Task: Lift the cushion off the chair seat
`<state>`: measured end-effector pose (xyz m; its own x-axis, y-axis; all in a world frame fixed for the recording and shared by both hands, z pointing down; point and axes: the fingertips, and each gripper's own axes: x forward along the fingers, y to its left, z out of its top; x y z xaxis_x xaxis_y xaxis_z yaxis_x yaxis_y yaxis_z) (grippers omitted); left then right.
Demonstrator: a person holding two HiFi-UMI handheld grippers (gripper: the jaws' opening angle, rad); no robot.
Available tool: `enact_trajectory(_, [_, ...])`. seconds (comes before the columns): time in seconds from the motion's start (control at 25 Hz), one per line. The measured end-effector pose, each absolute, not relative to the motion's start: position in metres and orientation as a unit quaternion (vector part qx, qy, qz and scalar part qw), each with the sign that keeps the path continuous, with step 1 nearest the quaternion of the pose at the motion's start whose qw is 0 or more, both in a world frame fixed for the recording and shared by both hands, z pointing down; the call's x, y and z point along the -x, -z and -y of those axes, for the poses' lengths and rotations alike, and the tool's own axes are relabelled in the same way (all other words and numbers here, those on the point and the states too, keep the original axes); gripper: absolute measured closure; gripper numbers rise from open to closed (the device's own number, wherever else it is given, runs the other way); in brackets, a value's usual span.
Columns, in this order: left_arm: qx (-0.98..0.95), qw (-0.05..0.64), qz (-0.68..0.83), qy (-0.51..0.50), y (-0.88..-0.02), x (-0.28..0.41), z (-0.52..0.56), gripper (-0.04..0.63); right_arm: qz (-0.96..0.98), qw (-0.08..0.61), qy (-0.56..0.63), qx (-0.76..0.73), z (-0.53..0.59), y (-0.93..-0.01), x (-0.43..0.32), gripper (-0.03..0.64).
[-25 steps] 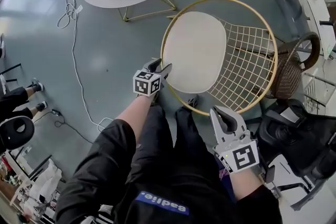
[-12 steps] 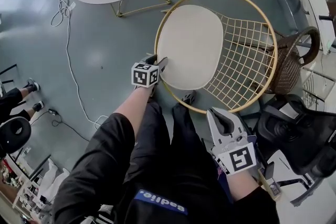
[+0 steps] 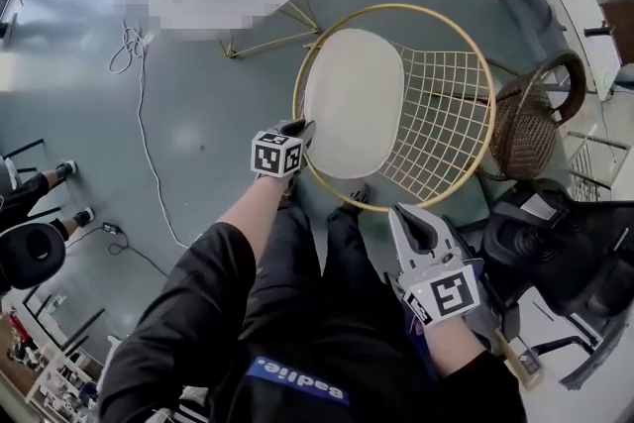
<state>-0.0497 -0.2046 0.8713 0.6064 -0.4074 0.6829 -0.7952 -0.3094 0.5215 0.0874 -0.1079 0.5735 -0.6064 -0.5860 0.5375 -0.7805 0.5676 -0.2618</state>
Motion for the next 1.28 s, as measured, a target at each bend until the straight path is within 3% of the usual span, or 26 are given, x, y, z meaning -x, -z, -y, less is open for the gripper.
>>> enact_trajectory(0.48, [-0.795, 0.432, 0.368, -0.212, -0.773, 0.005, 0.197, 0.560, 0.866, 0.167, -0.207, -0.424, 0.096, -0.510, -0.128, 0.591])
enact_trajectory(1.28, [-0.848, 0.385, 0.351, -0.092, -0.553, 0.029, 0.147, 0.561, 0.879, 0.128, -0.184, -0.420, 0.102, -0.451, -0.111, 0.591])
